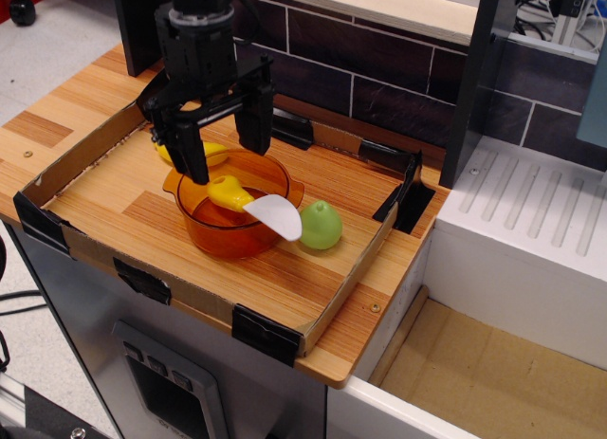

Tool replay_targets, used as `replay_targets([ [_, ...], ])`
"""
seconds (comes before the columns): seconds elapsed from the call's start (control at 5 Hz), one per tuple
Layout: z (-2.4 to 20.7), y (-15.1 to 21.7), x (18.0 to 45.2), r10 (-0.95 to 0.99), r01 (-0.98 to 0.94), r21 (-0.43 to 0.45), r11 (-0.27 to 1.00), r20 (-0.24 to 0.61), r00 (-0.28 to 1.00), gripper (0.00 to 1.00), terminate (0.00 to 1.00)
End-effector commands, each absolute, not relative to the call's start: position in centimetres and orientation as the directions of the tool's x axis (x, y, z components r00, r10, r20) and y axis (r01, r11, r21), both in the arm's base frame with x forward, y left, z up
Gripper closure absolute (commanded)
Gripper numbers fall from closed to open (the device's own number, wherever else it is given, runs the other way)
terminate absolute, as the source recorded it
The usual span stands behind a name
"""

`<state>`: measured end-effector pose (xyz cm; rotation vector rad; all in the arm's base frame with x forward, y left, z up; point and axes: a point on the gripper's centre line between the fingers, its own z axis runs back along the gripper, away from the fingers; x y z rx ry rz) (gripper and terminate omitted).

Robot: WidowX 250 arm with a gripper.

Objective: Put knife in pot

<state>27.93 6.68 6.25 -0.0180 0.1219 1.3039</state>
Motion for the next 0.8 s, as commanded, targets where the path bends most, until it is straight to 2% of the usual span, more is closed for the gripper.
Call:
replay_targets([
  [0.0,14.3,8.2,29.1,0.98,-0.975,-0.097,0.198,-0.011,0.2,0.0,0.0],
  [0.2,16.2,9.4,29.5,0.98,-0.971,-0.136,0.198,0.016,0.198,0.0,0.0],
  [0.4,16.2,9.4,29.5,0.98,-0.971,-0.136,0.198,0.016,0.198,0.0,0.0],
  [0.6,16.2,9.4,29.5,0.98,-0.971,-0.136,0.198,0.016,0.198,0.0,1.0],
])
